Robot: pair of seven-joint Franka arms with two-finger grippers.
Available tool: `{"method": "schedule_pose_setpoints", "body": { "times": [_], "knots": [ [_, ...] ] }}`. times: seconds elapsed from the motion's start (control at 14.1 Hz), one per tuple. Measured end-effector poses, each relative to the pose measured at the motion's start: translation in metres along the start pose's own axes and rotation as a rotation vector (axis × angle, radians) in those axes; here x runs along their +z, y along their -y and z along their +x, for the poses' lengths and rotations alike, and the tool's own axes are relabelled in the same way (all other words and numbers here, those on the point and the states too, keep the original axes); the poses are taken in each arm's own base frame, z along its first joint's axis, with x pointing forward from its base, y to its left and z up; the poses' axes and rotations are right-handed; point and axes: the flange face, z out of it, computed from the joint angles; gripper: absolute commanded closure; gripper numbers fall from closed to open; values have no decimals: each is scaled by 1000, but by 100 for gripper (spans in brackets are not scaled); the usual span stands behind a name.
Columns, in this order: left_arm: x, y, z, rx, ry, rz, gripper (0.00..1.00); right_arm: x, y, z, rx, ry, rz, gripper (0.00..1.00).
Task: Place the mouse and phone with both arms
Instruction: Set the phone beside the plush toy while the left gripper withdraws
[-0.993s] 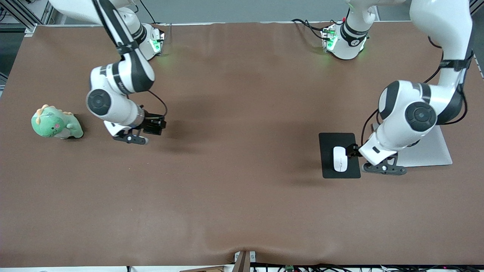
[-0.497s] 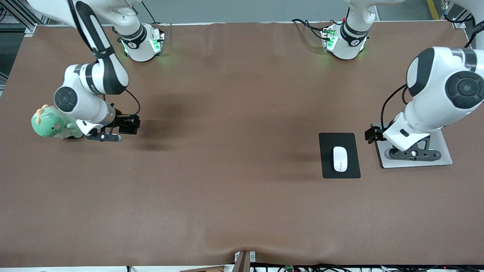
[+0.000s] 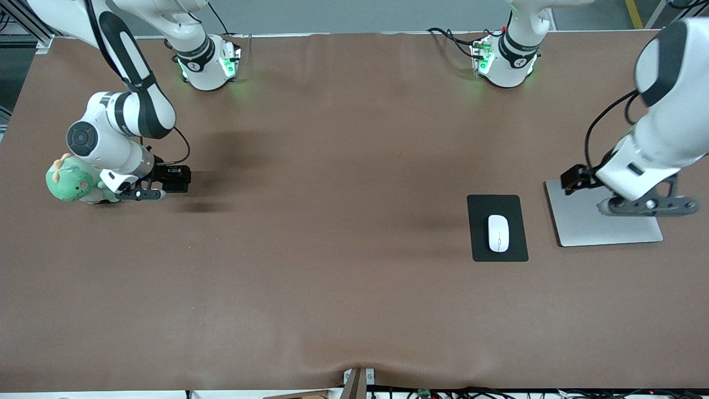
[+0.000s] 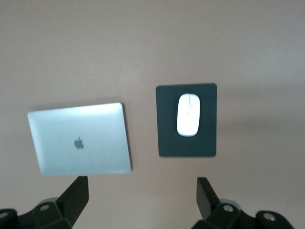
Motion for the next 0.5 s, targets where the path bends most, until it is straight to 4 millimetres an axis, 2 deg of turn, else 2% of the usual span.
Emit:
{"method": "schedule_pose_setpoints", "body": {
  "times": [0.14,0.21,0.35,0.5],
  "knots": [
    [-25,23,-21,3,16,-28,0,7,-10,-2,-17,-12,-30,100],
    [-37,29,-32,5,20,-33,0,13,-24,-3,-19,-27,-46,100],
    [-59,29,-48,11,3,-33,0,33,-54,-6,-20,-45,-57,100],
    [-73,22,-57,23,-17,-32,0,56,-64,-7,-18,-46,-57,100]
  ]
}}
